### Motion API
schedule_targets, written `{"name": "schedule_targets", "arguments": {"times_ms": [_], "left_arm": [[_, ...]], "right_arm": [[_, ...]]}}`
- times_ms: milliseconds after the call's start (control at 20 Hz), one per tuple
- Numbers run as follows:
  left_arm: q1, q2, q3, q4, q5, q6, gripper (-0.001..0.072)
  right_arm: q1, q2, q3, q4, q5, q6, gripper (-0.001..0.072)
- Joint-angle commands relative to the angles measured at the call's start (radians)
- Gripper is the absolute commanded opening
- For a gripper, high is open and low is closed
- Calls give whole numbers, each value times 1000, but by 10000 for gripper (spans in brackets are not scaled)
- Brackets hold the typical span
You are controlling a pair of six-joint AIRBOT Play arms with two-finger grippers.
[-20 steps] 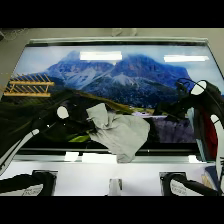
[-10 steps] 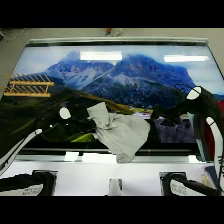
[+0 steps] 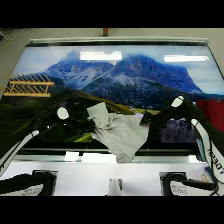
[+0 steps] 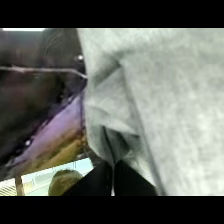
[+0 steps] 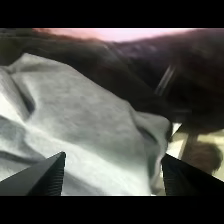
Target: Fold the shirts.
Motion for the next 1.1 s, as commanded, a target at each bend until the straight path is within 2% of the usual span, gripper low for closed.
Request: {"name": "schedule_targets", "arguments": {"times_ms": [0, 50, 200, 450, 500, 600, 700, 800, 900, 1050], "left_arm": [[2, 31, 1, -6, -2, 5, 33], [2, 44, 1, 1, -2, 11, 33], [27, 101, 32, 85, -45, 26, 33], [216, 269, 343, 354, -229, 26, 32], [264, 304, 449, 346, -242, 26, 32], [305, 365, 679, 289, -222, 26, 33], [289, 404, 896, 276, -149, 28, 32], [284, 425, 1079, 278, -79, 19, 32], [283, 439, 1180, 272, -69, -29, 32], [261, 464, 1195, 210, -67, -27, 33]], "right_arm": [[59, -16, -4, 1, -133, 4, 365], [60, -16, -2, 4, -136, 22, 25], [58, 15, 60, -48, -121, 32, 22], [58, 243, 396, -372, -128, 34, 23], [58, 303, 481, -406, -145, 40, 23], [59, 415, 627, -378, -182, 40, 23], [59, 527, 736, -320, -261, 40, 23], [58, 635, 791, -339, -333, 40, 24], [59, 720, 792, -342, -347, 53, 24], [59, 779, 792, -335, -274, 97, 24]]}}
